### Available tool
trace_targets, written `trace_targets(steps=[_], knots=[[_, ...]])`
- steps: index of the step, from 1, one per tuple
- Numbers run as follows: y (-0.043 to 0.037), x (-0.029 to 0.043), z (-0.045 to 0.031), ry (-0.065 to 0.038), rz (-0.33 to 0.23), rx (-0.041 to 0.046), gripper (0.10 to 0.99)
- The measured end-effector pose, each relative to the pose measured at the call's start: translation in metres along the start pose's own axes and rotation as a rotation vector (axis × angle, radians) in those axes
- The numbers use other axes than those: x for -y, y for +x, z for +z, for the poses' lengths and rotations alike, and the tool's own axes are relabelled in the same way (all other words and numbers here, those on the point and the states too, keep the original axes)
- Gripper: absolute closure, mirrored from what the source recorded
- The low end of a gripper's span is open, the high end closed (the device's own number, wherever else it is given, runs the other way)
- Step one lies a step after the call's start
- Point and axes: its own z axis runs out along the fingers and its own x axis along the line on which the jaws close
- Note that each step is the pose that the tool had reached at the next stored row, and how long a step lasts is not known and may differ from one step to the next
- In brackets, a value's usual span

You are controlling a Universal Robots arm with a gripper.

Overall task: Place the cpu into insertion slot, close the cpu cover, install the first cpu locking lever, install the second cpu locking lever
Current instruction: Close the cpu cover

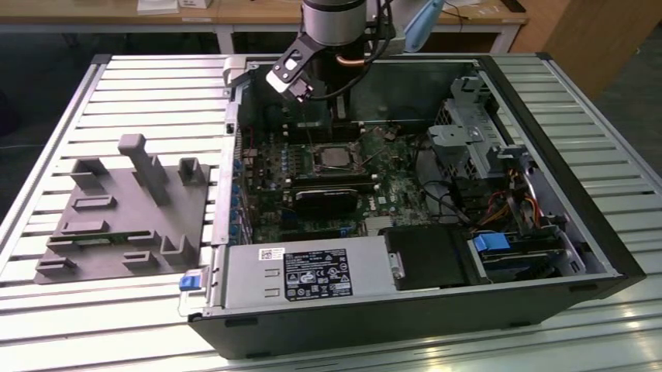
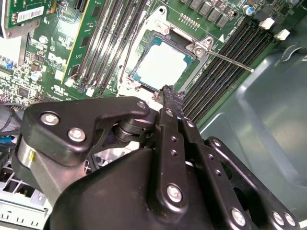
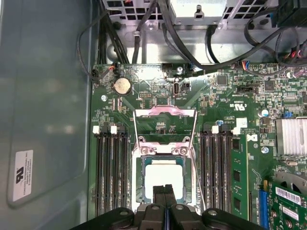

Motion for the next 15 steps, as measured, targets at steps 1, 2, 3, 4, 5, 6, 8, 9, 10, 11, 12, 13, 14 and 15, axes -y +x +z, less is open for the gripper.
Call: trace_targets(steps=[1,2,3,4,5,6,8,9,10,11,12,13,14,15], knots=[[0.0,-0.0001,0.0,0.0,0.0,0.0,0.98],[0.0,-0.0006,0.0,0.0,0.0,0.0001,0.98],[0.0001,-0.0015,0.0001,0.0,0.0,0.0002,0.98],[0.0001,-0.0028,0.0002,0.0,0.0,0.0002,0.98],[0.0001,-0.0046,0.0004,0.0,0.0,0.0001,0.98],[0.0002,-0.0069,0.0006,0.0,0.0,0.0001,0.98],[0.0003,-0.012,0.0012,0.0,0.0,0.0001,0.98],[0.0004,-0.0146,0.0014,0.0,0.0,0.0,0.98],[0.0004,-0.0174,0.0017,0.0,0.0,0.0001,0.98],[0.0005,-0.0199,0.002,0.0,0.0,0.0001,0.98],[0.0006,-0.0224,0.0022,0.0,0.0,0.0,0.98],[0.0006,-0.025,0.0025,0.0,0.0,0.0001,0.98],[0.0007,-0.0274,0.0027,0.0,0.0,0.0001,0.98],[0.0007,-0.0296,0.0029,0.0,0.0,0.0001,0.98]])
